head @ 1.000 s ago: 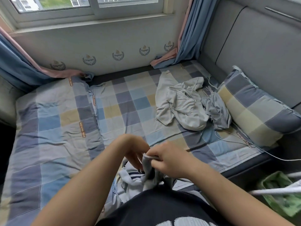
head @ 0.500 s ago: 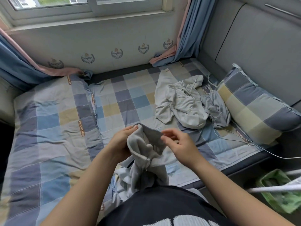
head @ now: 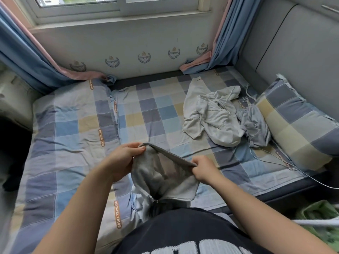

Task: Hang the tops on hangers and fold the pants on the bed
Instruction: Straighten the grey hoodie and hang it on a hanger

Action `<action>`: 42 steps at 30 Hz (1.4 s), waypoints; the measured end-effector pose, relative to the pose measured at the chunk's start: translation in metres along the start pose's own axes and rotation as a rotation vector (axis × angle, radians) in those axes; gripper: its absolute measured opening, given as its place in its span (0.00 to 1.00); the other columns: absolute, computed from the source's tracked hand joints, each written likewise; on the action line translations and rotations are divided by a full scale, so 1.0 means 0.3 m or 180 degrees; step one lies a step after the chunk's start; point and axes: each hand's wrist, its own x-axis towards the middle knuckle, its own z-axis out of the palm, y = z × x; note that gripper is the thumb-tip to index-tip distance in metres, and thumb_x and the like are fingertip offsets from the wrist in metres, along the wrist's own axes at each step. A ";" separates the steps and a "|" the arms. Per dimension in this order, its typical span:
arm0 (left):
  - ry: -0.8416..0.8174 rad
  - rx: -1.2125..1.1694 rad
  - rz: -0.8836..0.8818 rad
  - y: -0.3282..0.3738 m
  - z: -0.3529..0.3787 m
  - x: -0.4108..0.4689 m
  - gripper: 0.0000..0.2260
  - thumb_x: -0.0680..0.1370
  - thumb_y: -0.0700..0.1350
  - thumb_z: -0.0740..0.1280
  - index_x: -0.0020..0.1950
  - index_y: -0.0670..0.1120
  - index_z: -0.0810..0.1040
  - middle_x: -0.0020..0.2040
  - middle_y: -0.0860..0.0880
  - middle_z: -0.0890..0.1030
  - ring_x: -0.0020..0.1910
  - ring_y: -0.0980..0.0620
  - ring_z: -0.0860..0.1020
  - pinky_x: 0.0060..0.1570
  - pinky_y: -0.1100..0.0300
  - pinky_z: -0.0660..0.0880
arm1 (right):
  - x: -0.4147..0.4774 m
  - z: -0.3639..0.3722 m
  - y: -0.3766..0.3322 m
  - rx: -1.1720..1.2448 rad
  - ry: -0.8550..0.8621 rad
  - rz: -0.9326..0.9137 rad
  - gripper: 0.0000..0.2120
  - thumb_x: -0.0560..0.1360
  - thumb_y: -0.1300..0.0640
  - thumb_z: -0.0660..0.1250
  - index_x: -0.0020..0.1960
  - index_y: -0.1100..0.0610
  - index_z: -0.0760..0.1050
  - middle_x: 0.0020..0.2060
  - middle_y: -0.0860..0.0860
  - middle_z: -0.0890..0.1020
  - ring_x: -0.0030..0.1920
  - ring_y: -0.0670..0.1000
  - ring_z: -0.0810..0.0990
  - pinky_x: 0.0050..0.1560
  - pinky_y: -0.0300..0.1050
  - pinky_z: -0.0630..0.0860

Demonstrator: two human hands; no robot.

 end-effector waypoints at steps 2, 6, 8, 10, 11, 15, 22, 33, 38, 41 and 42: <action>0.0572 0.0314 -0.0047 -0.046 -0.008 0.028 0.09 0.84 0.38 0.62 0.55 0.37 0.82 0.49 0.36 0.83 0.44 0.43 0.82 0.40 0.55 0.80 | -0.008 -0.015 0.005 0.0919 0.0035 0.0275 0.12 0.71 0.71 0.62 0.34 0.59 0.78 0.27 0.49 0.77 0.32 0.49 0.74 0.28 0.38 0.65; 0.1292 0.0287 -0.0018 -0.132 -0.003 0.069 0.11 0.84 0.35 0.60 0.50 0.39 0.82 0.44 0.37 0.82 0.40 0.43 0.80 0.40 0.55 0.75 | -0.014 -0.048 0.012 0.2789 -0.0358 0.0737 0.08 0.77 0.71 0.65 0.50 0.63 0.80 0.36 0.56 0.81 0.34 0.52 0.79 0.35 0.42 0.75; 0.1202 -0.0245 -0.0216 -0.150 -0.011 0.074 0.10 0.83 0.35 0.61 0.50 0.38 0.82 0.41 0.40 0.82 0.37 0.45 0.81 0.38 0.56 0.77 | -0.016 -0.073 0.025 0.3271 -0.0556 0.0755 0.06 0.80 0.68 0.64 0.50 0.62 0.79 0.37 0.56 0.83 0.36 0.53 0.81 0.39 0.46 0.78; 0.0844 -0.0766 -0.0491 -0.159 -0.020 0.071 0.09 0.83 0.36 0.62 0.49 0.38 0.81 0.39 0.43 0.83 0.37 0.48 0.82 0.37 0.57 0.80 | -0.020 -0.090 0.038 0.3599 -0.0708 0.0697 0.08 0.81 0.65 0.62 0.52 0.63 0.79 0.40 0.57 0.84 0.38 0.52 0.83 0.43 0.46 0.80; 0.0653 -0.0966 -0.0597 -0.159 -0.025 0.068 0.09 0.83 0.37 0.62 0.48 0.38 0.81 0.37 0.44 0.82 0.35 0.49 0.82 0.36 0.59 0.81 | -0.024 -0.096 0.041 0.3753 -0.0810 0.0674 0.09 0.82 0.63 0.61 0.54 0.63 0.79 0.43 0.58 0.84 0.40 0.53 0.84 0.45 0.46 0.81; 0.0074 -0.1260 -0.0884 -0.162 -0.071 0.061 0.12 0.80 0.40 0.61 0.49 0.35 0.82 0.41 0.39 0.83 0.38 0.45 0.84 0.38 0.55 0.83 | -0.038 -0.130 0.041 0.4252 -0.1341 0.0871 0.19 0.83 0.52 0.59 0.55 0.64 0.83 0.51 0.62 0.84 0.47 0.58 0.85 0.48 0.50 0.84; -0.0357 -0.1985 -0.0697 -0.225 -0.053 0.078 0.25 0.82 0.55 0.61 0.63 0.35 0.81 0.60 0.34 0.81 0.59 0.35 0.81 0.60 0.42 0.79 | -0.073 -0.120 0.037 0.4680 -0.1747 0.1124 0.22 0.78 0.48 0.61 0.59 0.66 0.78 0.46 0.61 0.79 0.46 0.58 0.80 0.52 0.51 0.80; 0.0301 -0.1950 -0.1036 -0.324 0.094 0.061 0.11 0.83 0.45 0.63 0.55 0.37 0.79 0.43 0.40 0.85 0.40 0.43 0.85 0.40 0.51 0.84 | -0.106 -0.077 -0.003 0.5666 -0.1218 0.0887 0.12 0.80 0.59 0.61 0.56 0.64 0.79 0.46 0.58 0.81 0.47 0.53 0.80 0.62 0.51 0.75; 0.0172 -0.3091 -0.0561 -0.316 0.067 0.083 0.13 0.73 0.33 0.62 0.55 0.32 0.80 0.51 0.35 0.84 0.44 0.39 0.86 0.51 0.42 0.81 | -0.130 -0.106 0.045 0.5599 -0.1438 0.0606 0.22 0.74 0.66 0.58 0.66 0.65 0.77 0.60 0.63 0.81 0.60 0.62 0.81 0.67 0.59 0.74; -0.0163 -0.3273 -0.0573 -0.334 0.036 0.081 0.11 0.67 0.34 0.68 0.46 0.31 0.84 0.44 0.36 0.84 0.38 0.42 0.86 0.50 0.49 0.81 | -0.139 -0.108 0.072 0.5480 -0.1384 0.0498 0.24 0.72 0.69 0.56 0.64 0.63 0.78 0.57 0.62 0.83 0.57 0.61 0.83 0.63 0.59 0.77; -0.0269 -0.3182 -0.0640 -0.336 0.038 0.080 0.10 0.68 0.36 0.67 0.44 0.30 0.83 0.41 0.37 0.83 0.36 0.44 0.85 0.45 0.55 0.82 | -0.143 -0.102 0.076 0.5441 -0.1352 0.0517 0.23 0.72 0.69 0.57 0.64 0.63 0.77 0.55 0.61 0.83 0.55 0.59 0.84 0.62 0.57 0.78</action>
